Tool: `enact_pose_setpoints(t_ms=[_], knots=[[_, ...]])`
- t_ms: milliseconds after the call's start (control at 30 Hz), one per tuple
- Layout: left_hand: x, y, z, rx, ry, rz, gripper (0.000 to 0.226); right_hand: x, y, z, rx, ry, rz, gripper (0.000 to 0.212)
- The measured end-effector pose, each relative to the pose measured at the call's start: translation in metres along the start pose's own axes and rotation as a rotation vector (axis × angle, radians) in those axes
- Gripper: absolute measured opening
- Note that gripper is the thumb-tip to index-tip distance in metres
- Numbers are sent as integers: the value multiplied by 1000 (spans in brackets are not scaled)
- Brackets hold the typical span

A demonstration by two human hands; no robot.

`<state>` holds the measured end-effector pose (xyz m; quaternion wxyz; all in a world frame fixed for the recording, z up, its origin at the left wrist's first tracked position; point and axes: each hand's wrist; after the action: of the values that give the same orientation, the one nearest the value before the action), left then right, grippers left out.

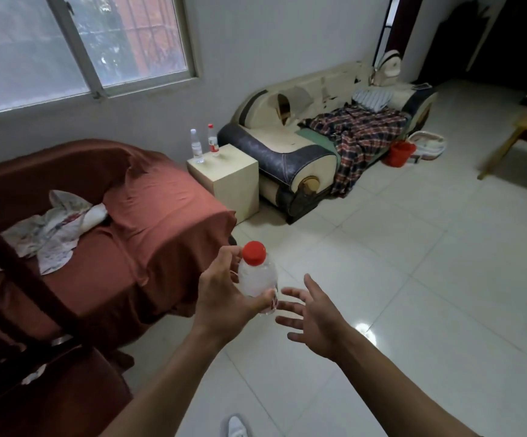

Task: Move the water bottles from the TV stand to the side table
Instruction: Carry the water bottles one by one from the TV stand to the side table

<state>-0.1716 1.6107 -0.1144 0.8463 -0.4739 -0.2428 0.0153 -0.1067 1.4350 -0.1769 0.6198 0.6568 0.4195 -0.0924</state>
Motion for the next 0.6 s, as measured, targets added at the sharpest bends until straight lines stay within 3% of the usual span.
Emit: enact_pose_setpoints(t_ms=[600], knots=[[213, 85, -32, -166, 94, -61, 62, 133, 136, 20, -77, -188, 84, 55]])
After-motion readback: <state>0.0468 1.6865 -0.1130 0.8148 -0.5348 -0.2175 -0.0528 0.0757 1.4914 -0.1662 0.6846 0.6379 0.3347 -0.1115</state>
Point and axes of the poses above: each hand's wrist, its own x-axis towards the middle knuckle, its own z-axis out of the back of the hand, y = z × x, and after that the axes turned 8 degrees about -x, right-handed
